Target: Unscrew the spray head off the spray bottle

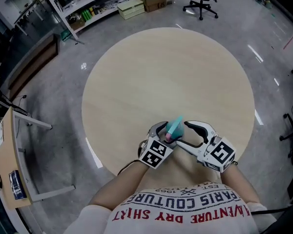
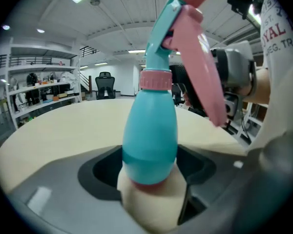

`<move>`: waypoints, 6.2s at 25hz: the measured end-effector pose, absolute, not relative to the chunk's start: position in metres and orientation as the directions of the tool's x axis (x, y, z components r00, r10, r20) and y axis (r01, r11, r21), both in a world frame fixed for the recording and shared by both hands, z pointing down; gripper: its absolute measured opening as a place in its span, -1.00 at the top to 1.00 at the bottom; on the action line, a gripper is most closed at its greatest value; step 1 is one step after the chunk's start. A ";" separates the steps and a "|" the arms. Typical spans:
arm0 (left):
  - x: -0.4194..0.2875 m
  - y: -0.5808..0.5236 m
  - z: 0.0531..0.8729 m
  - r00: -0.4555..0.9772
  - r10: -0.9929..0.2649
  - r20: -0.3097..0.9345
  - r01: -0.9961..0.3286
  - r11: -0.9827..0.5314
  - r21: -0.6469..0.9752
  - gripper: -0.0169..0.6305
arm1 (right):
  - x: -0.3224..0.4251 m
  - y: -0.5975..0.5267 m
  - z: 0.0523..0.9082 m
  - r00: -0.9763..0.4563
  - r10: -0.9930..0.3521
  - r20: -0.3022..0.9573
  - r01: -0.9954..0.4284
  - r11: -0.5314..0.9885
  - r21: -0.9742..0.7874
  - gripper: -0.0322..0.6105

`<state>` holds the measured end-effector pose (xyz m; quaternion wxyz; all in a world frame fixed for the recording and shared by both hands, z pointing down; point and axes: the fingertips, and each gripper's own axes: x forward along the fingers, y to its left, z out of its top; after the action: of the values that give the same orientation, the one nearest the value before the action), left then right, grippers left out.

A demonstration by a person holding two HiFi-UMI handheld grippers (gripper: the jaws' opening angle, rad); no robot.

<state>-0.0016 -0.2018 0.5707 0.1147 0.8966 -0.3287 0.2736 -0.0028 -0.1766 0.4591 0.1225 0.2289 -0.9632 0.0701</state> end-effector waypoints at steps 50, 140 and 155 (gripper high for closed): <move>0.000 -0.177 0.573 0.739 -0.392 0.548 -0.494 -0.868 0.045 -0.10 | -0.003 -0.168 0.466 -0.907 -0.345 0.241 -0.382 0.915 -0.130 0.32; -0.019 -0.162 0.571 0.791 -0.366 0.490 -0.435 -0.900 0.031 -0.11 | 0.065 -0.248 0.610 -0.438 -0.470 0.766 -0.850 0.495 -0.182 0.49; -0.049 -0.148 0.556 0.770 -0.441 0.461 -0.503 -0.864 0.013 -0.18 | 0.090 -0.227 0.553 -0.377 -0.690 0.618 -0.893 0.448 -0.044 0.40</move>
<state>-0.0494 -0.1479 0.5561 0.0681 0.9383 -0.2516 0.2273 0.0904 -0.2269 0.5532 0.2676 0.4900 -0.8077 0.1894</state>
